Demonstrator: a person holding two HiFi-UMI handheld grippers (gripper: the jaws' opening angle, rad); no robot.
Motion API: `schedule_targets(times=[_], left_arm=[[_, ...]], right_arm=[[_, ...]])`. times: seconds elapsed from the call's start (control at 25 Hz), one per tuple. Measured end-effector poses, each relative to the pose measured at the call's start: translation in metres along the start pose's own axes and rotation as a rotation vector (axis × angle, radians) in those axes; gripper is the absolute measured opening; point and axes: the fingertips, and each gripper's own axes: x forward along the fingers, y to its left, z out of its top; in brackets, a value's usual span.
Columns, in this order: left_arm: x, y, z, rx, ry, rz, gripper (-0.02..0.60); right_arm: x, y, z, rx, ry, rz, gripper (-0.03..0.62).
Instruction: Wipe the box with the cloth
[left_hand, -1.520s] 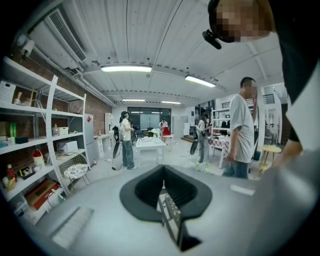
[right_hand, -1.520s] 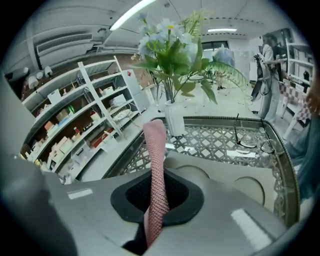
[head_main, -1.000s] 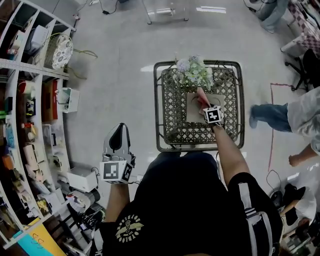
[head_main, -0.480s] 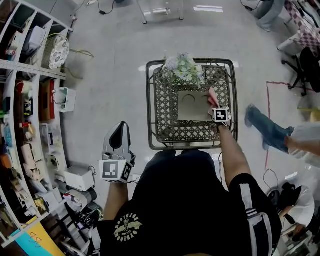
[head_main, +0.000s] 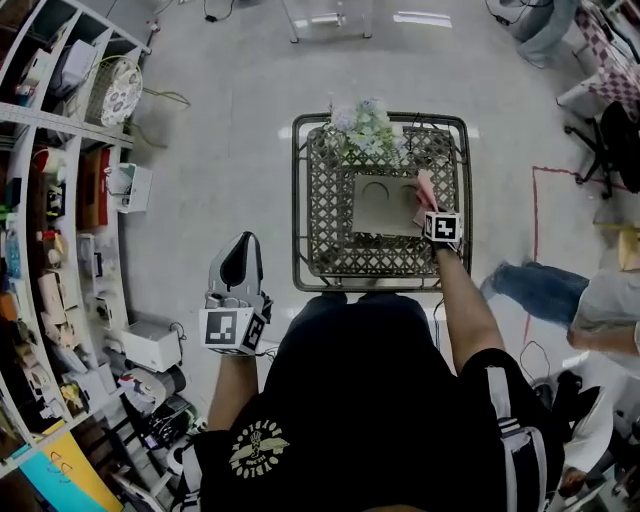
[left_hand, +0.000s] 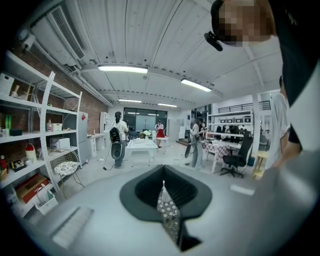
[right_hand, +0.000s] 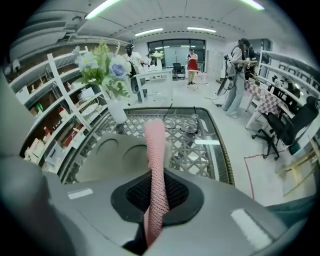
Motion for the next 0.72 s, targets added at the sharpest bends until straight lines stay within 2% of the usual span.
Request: schedule_targets(times=[0.24, 0.44, 0.56, 0.72], left_arm=[[-0.009, 0.0, 0.003, 0.001, -0.01, -0.004, 0.0], [-0.02, 0.022, 0.001, -0.012, -0.006, 0.042, 0.0], [-0.032, 0.037, -0.002, -0.012, -0.001, 0.073, 0.0], [-0.051, 0.053, -0.016, -0.008, 0.034, 0.112, 0.0]], right_arm=[[-0.026, 0.083, 0.023, 0.01, -0.068, 0.178, 0.018], [-0.016, 0.167, 0.023, -0.059, -0.035, 0.314, 0.017], [-0.004, 0.2, 0.014, -0.088, 0.002, 0.34, 0.018], [0.016, 0.215, -0.003, -0.108, 0.061, 0.323, 0.017]])
